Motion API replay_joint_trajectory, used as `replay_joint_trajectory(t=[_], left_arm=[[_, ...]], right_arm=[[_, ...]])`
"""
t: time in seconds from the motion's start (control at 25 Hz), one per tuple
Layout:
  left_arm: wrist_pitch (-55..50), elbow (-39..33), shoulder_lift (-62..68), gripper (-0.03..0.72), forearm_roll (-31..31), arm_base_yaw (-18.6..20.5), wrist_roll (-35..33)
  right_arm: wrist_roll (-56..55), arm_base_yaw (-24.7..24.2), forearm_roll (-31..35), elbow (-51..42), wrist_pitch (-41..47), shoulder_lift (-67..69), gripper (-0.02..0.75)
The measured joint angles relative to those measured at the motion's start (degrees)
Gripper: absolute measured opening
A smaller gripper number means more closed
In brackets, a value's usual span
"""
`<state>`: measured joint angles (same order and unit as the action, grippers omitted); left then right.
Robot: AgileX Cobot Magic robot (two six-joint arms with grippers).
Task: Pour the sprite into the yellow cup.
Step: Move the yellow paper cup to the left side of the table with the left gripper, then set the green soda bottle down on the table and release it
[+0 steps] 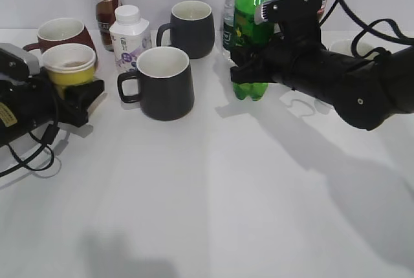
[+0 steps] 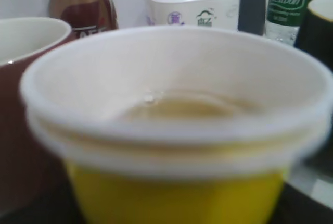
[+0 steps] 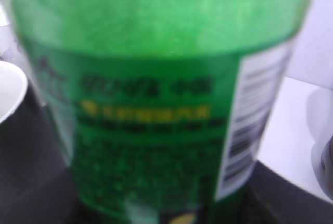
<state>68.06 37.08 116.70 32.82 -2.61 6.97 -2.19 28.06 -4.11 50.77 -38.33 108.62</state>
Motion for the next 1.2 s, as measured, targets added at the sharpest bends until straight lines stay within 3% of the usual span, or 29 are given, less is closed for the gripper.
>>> replay_joint_trajectory(t=[0.12, 0.24, 1.2], left_arm=[[0.10, 0.00, 0.00, 0.524, 1.04, 0.00, -0.24], [0.29, -0.06, 0.00, 0.557, 1.97, 0.00, -0.41], [0.60, -10.54, -7.01, 0.567, 1.72, 0.00, -0.48]], right_arm=[[0.00, 0.00, 0.00, 0.00, -0.49, 0.00, 0.366], [0.06, 0.00, 0.00, 0.00, -0.56, 0.00, 0.366], [1.52, 0.00, 0.34, 0.21, -9.85, 6.40, 0.365]])
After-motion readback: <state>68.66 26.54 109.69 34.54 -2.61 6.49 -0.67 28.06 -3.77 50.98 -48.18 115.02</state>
